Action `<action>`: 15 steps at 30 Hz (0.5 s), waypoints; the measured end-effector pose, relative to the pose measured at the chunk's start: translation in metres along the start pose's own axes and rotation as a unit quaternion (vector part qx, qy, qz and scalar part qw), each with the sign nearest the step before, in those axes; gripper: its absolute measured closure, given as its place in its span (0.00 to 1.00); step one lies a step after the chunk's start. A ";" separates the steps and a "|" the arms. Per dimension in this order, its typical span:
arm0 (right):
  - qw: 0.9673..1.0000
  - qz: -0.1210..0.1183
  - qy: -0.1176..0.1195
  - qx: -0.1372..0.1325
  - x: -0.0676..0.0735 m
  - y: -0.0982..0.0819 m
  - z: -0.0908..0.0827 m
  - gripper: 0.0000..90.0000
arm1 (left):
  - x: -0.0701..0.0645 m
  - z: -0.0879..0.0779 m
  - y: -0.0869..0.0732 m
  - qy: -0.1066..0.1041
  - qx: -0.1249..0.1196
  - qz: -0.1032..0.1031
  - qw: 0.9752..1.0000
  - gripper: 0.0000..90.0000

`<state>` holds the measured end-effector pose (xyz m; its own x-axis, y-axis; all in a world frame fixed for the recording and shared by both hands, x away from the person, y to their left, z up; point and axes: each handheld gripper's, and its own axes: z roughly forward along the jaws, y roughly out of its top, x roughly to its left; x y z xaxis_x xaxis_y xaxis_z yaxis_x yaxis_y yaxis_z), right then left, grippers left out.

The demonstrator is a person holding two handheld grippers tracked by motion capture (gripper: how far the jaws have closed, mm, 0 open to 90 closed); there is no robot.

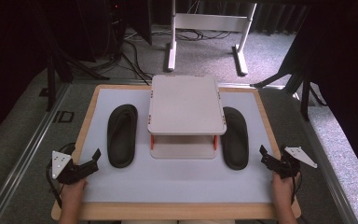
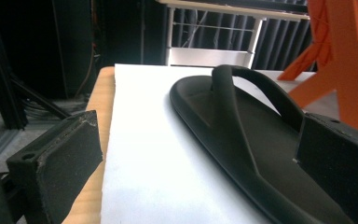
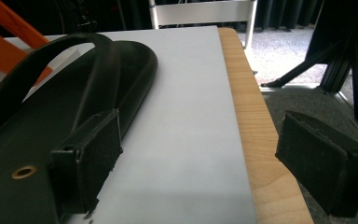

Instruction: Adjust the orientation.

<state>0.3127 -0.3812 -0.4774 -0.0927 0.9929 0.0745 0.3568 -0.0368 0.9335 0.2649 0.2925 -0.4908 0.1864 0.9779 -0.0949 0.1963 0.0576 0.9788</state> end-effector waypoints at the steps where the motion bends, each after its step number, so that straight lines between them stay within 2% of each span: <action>1: 1.000 0.000 0.000 0.000 0.000 0.000 0.000 0.15 | 0.000 0.000 0.000 0.000 0.000 0.000 1.000 0.00; 3: 1.000 0.013 -0.004 0.002 -0.002 0.000 0.000 0.15 | 0.001 -0.001 0.001 0.000 0.009 -0.004 1.000 0.00; 6: 1.000 0.012 -0.005 0.003 -0.002 0.000 0.001 0.15 | 0.004 -0.001 0.002 -0.007 0.014 -0.014 1.000 0.00; 8: 1.000 0.003 -0.006 0.004 0.000 0.000 0.001 0.15 | 0.008 -0.001 0.003 -0.013 0.021 -0.030 0.999 0.00; 9: 1.000 -0.001 -0.007 0.005 0.001 0.001 0.001 0.15 | 0.010 -0.001 0.004 -0.013 0.025 -0.038 0.999 0.00; 10: 1.000 -0.005 -0.008 0.008 0.001 0.001 0.002 0.15 | 0.013 -0.001 0.005 -0.025 0.031 -0.049 0.998 0.00; 12: 1.000 -0.007 -0.007 0.010 0.002 0.001 0.002 0.15 | 0.016 0.000 0.006 -0.030 0.046 -0.062 0.997 0.00; 13: 1.000 -0.007 -0.008 0.010 0.002 0.001 0.002 0.15 | 0.017 0.001 0.007 -0.037 0.052 -0.066 0.996 0.00; 14: 1.000 -0.007 -0.009 0.010 0.002 0.001 0.002 0.15 | 0.017 0.001 0.008 -0.030 0.056 -0.065 0.996 0.00; 15: 1.000 -0.006 -0.011 0.009 0.002 0.001 0.002 0.15 | 0.018 0.002 0.009 -0.039 0.064 -0.066 0.995 0.00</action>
<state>0.3143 -0.3789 -0.4772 -0.0764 0.9955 0.0559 0.3720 -0.0236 0.9279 0.2719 0.3102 -0.4843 0.2236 0.9448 -0.2396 0.3444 0.1534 0.9262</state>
